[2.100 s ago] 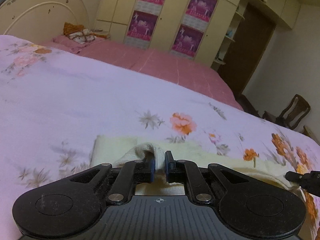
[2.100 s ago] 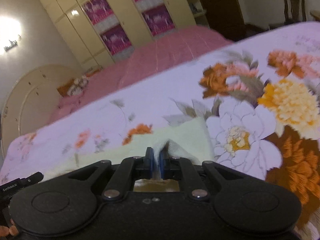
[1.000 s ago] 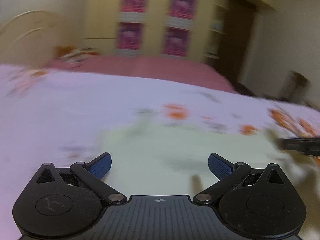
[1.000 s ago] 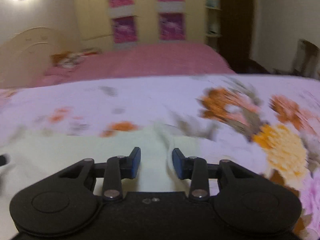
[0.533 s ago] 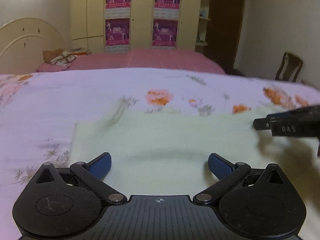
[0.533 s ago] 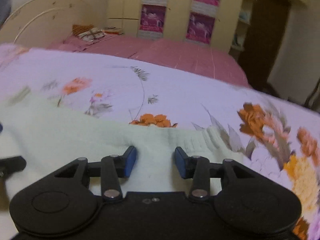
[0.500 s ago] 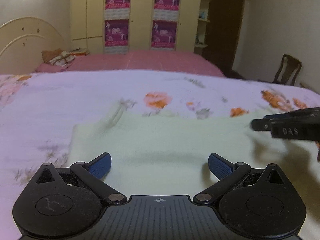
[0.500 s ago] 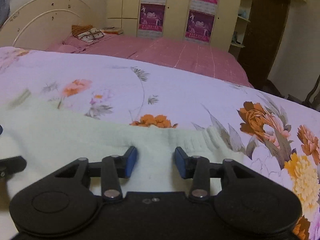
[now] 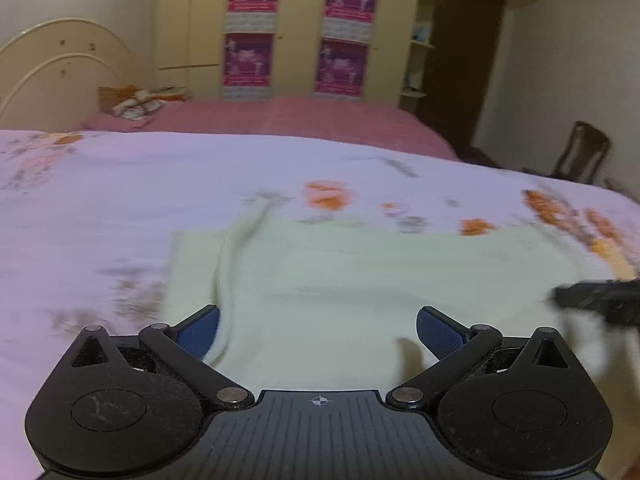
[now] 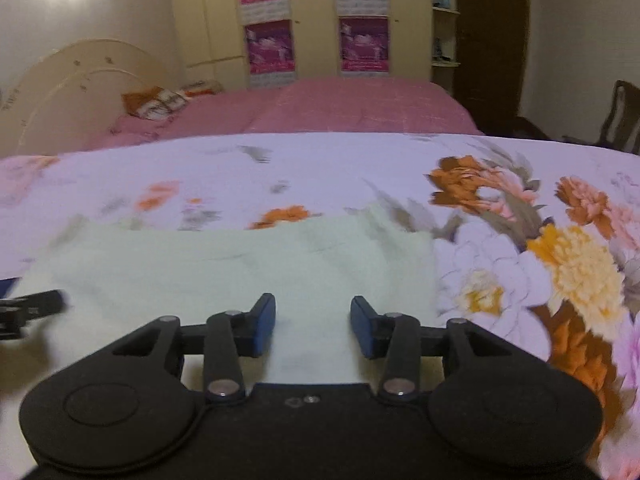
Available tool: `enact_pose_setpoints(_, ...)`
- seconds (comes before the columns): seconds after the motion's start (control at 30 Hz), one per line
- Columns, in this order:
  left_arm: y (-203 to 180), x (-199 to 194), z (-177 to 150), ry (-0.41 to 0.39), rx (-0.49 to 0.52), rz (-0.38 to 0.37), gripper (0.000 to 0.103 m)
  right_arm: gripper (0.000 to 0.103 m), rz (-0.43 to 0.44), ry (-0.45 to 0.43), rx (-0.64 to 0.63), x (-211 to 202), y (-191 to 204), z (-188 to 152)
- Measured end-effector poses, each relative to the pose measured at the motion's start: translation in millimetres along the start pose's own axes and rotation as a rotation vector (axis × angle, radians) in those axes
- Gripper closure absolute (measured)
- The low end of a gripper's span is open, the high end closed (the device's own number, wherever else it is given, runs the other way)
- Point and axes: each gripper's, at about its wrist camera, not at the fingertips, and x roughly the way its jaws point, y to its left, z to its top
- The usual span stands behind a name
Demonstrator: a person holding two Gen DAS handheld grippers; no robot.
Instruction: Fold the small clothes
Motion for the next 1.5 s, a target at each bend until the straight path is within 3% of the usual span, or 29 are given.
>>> enact_pose_setpoints(0.17,-10,-1,-17,0.039,0.059,0.012,0.0,0.06,-0.003,0.028,-0.066,-7,23,-18)
enact_pose_setpoints(0.4,1,-22,-20,0.049,0.066,0.071,0.0,0.059,-0.107,0.037,-0.037,-17,-4,-22)
enact_pose_setpoints(0.73,-12,-58,-40,0.074,0.063,0.03,0.0,0.057,0.009,0.047,-0.062,-58,35,-48)
enact_pose_setpoints(0.83,-7,-56,-59,0.12,0.055,0.041,0.0,0.055,-0.003,0.075,-0.081,-61,40,-63)
enact_pose_setpoints(0.93,0,-64,-73,0.097,0.088,0.057,0.0,0.056,-0.039,0.098,-0.072,-64,29,-78)
enact_pose_setpoints(1.27,7,-82,-83,0.105,0.068,0.074,0.0,0.056,-0.126,0.078,-0.035,-83,-5,-100)
enact_pose_setpoints(1.37,4,-98,-85,0.091,0.041,0.055,0.0,0.058,-0.125,0.086,0.002,-91,-6,-98)
enact_pose_setpoints(1.5,-16,-102,-88,0.071,0.082,0.019,0.0,0.057,-0.057,0.051,0.0,-100,16,-90)
